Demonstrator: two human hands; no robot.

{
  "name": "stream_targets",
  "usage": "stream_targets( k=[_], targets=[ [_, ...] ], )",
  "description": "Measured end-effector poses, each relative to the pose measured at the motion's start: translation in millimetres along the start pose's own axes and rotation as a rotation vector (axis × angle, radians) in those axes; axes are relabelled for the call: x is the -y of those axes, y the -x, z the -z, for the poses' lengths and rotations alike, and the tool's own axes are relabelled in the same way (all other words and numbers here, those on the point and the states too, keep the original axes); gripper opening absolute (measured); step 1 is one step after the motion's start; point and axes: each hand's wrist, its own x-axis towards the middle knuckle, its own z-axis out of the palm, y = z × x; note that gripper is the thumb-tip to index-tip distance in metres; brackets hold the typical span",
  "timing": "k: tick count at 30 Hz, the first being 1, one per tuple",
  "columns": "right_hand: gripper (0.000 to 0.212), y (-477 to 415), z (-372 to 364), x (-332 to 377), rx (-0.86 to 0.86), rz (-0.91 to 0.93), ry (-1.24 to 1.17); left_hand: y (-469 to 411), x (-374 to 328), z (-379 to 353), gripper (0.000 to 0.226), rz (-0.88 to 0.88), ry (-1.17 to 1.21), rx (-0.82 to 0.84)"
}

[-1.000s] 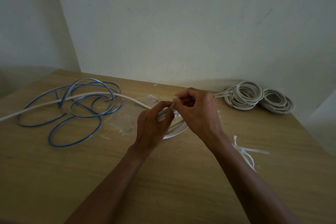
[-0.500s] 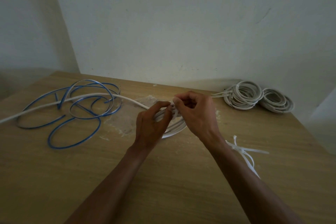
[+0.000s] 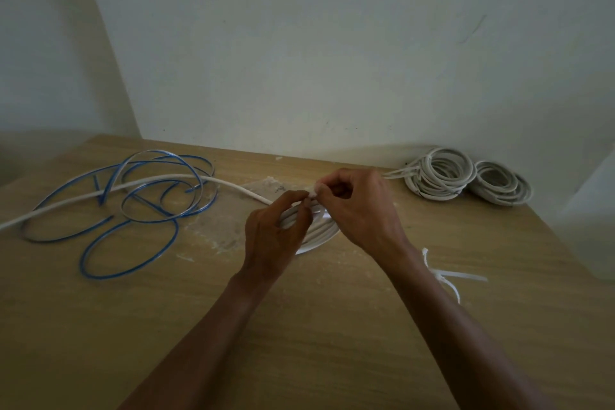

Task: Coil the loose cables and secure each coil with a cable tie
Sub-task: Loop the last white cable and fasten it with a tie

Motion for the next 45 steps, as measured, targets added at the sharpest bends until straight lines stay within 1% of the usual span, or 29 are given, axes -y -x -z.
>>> stream_targets(
  k=[3,8,12,15,19,22,25,28,30,33,36,40,42,43,45],
  targets=[
    [0.008,0.1,-0.3,-1.8,0.028,0.018,0.026,-3.6,-0.4,2.9,0.018,-0.055,-0.031,-0.034],
    [0.013,-1.6,1.2,-0.5,-0.061,0.027,-0.097,-3.6,-2.2,1.5,0.017,0.029,0.055,-0.018],
    [0.015,2.0,-3.4,1.6,-0.064,0.088,-0.076,-4.8,-4.6,3.6,0.019,0.035,0.039,-0.030],
    [0.014,1.2,-4.0,1.1,-0.046,0.087,-0.080,-4.9,-6.2,5.5,0.021,0.020,0.036,-0.038],
    [0.010,1.3,-3.3,0.6,-0.011,0.066,-0.088,-4.8,-2.8,5.8,0.015,0.021,0.010,-0.035],
    [0.010,0.8,-2.3,1.9,-0.014,0.059,-0.078,-4.1,-1.1,5.4,0.013,-0.012,-0.029,-0.039],
    [0.009,-0.5,0.4,3.3,0.038,0.034,-0.039,-4.3,-5.1,4.5,0.009,-0.052,-0.097,-0.064],
    [0.009,0.7,1.5,2.1,0.088,0.041,0.021,-2.3,-10.1,3.7,0.017,-0.151,-0.217,-0.075],
    [0.009,1.1,0.5,-0.4,0.117,0.041,0.023,-2.1,-9.8,5.1,0.015,-0.167,-0.219,-0.065],
    [0.013,-2.3,0.8,-1.9,0.122,0.068,-0.004,-5.3,-6.9,8.2,0.014,-0.063,-0.071,-0.023],
    [0.005,-7.9,4.3,-5.8,0.074,0.078,-0.115,-8.4,-13.0,7.7,0.015,0.036,0.105,0.019],
    [0.007,-10.4,3.7,-11.4,0.078,0.098,-0.026,-8.2,-18.9,5.7,0.016,0.148,0.202,0.103],
    [0.006,-11.1,3.5,-12.8,0.000,0.122,0.004,-9.1,-17.1,5.8,0.024,0.187,0.213,0.131],
    [0.005,-11.2,3.1,-14.3,-0.058,0.165,0.028,-9.9,-16.0,6.1,0.033,0.208,0.210,0.133],
    [0.005,-9.4,-2.4,-17.9,-0.168,0.304,0.159,-11.4,-11.3,7.9,0.041,0.259,0.176,0.123]
  ],
)
